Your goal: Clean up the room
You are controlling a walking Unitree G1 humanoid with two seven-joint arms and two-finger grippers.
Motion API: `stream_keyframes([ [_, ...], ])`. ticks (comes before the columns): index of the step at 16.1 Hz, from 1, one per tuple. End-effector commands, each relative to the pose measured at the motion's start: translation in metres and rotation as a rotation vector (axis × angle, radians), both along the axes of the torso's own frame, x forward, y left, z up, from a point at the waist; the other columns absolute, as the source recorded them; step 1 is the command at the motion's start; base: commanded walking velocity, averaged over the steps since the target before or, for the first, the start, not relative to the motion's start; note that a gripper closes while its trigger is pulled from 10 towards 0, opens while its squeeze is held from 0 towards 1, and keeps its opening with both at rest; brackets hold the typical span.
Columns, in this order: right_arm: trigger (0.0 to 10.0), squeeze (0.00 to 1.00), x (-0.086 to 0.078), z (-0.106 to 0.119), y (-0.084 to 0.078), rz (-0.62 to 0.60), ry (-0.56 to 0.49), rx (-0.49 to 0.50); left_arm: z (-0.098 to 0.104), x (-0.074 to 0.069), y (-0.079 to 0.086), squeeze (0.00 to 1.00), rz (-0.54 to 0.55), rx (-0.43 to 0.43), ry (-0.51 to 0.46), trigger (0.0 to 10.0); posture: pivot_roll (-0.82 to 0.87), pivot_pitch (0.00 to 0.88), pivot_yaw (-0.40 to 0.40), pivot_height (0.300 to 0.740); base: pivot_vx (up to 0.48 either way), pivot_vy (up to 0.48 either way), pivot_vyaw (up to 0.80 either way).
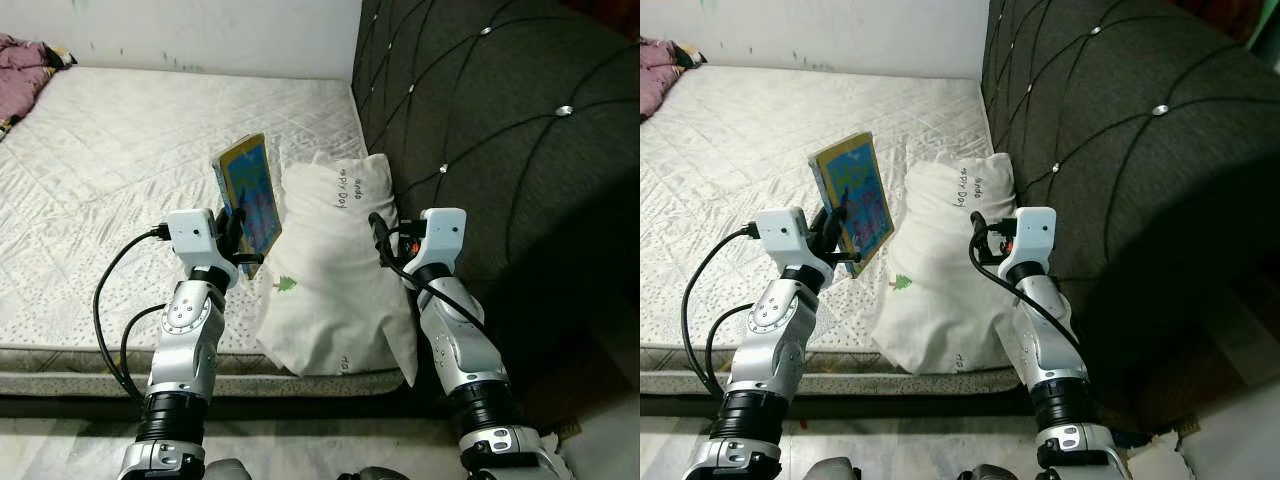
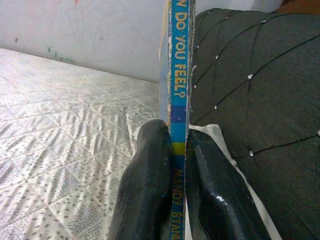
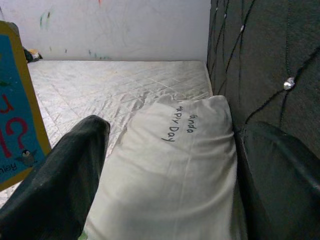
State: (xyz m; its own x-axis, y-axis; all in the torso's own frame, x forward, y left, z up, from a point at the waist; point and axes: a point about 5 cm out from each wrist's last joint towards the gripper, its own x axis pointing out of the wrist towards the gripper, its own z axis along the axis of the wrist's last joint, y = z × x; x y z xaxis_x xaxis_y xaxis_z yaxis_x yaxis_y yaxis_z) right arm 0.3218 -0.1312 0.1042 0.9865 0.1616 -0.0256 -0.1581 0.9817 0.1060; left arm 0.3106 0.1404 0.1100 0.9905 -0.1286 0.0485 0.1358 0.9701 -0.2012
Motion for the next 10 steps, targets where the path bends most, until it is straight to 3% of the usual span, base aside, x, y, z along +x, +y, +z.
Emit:
stream_keyframes([
  [1, 10.0, 0.0, 0.0034, 0.0039, 0.0002, -0.001, -0.01, -0.003, 0.016, 0.0026, -0.0015, 0.0, -0.007, 0.0, -0.078, 10.0, 0.01, 0.0, -0.044, 0.74, 0.307, 0.0, 0.0],
  [4, 10.0, 0.0, 0.0038, 0.0043, -0.0002, -0.006, -0.01, -0.001, 0.0152, 0.0019, -0.0014, 0.0, -0.008, -0.005, -0.074, 10.0, 0.01, 0.0, -0.043, 0.74, 0.31, 0.0, 0.0],
  [10, 10.0, 0.0, 0.004, 0.0022, -0.0043, -0.017, -0.002, -0.003, 0.0107, 0.0036, -0.0028, 0.0, 0.016, -0.008, -0.034, 10.0, 0.01, 0.0, -0.043, 0.74, 0.0, 0.0, 0.0],
])
